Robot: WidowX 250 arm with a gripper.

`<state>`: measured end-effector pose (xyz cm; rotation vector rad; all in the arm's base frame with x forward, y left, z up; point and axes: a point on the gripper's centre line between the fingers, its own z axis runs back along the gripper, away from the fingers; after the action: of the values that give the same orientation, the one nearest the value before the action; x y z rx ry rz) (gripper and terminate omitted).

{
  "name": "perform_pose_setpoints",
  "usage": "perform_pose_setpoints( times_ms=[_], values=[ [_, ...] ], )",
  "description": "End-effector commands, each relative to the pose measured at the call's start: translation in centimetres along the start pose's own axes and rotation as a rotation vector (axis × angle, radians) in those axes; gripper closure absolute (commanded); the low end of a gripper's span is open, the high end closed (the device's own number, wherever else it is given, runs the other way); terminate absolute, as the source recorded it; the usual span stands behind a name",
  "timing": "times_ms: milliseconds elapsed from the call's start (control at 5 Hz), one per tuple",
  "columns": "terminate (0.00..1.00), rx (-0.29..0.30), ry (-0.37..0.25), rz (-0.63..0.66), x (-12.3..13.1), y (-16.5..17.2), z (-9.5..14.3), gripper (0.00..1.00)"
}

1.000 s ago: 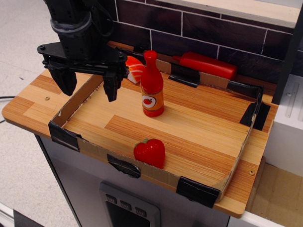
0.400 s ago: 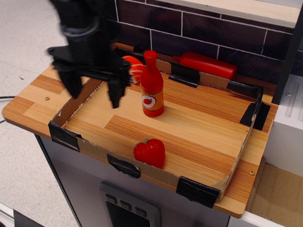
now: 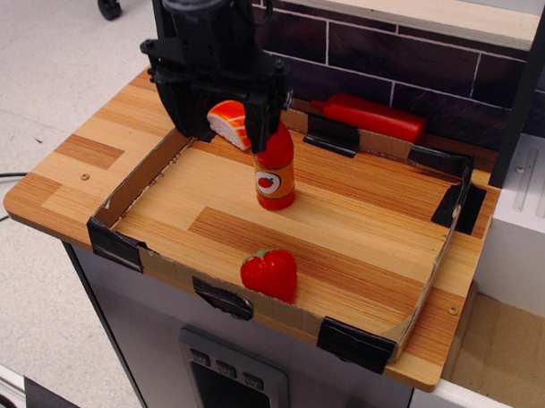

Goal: Topple hot sauce bottle

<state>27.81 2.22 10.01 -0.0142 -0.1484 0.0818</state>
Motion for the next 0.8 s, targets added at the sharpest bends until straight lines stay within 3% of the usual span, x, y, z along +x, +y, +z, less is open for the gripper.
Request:
perform_pose_setpoints(
  times_ms=[0,600],
  values=[
    [0.00,0.014,-0.049,0.008,2.1,-1.2,0.4,0.00],
    [0.00,0.062,-0.111,0.138,4.2,-0.6,-0.2,0.00]
  ],
)
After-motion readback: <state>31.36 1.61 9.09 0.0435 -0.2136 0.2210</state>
